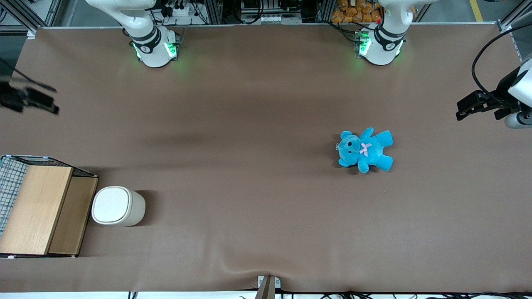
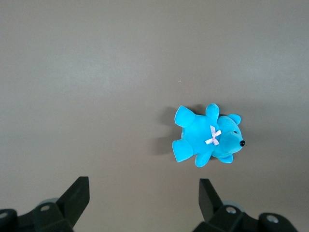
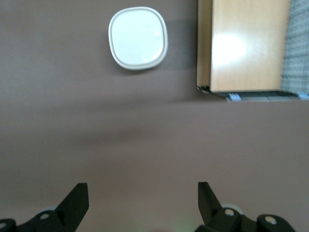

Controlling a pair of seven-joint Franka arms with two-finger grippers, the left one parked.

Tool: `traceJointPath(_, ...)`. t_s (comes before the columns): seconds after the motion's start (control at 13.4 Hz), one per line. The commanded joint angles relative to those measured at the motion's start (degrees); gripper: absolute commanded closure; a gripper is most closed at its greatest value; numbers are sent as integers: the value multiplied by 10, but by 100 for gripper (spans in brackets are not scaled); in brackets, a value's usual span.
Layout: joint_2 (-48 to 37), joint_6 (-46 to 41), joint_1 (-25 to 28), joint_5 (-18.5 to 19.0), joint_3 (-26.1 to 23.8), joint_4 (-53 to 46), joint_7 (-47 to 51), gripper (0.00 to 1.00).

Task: Open trash can with right arm
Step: 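Move the right gripper down toward the white trash can lid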

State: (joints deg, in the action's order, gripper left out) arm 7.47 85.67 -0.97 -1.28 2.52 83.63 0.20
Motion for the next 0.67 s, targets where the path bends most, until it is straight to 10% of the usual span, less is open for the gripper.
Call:
traceJointPath(0.0, 117, 69, 25, 20, 2, -66, 4, 0)
traceJointPath(0.3, 195, 176, 25, 44, 2, -66, 4, 0)
traceJointPath(0.37, 210, 193, 24, 44, 2, -66, 4, 37)
traceJointPath(0.45, 223, 211, 18, 44, 2, -66, 4, 97)
traceJointPath(0.6, 245, 243, 11, 44, 4, -63, -3, 100)
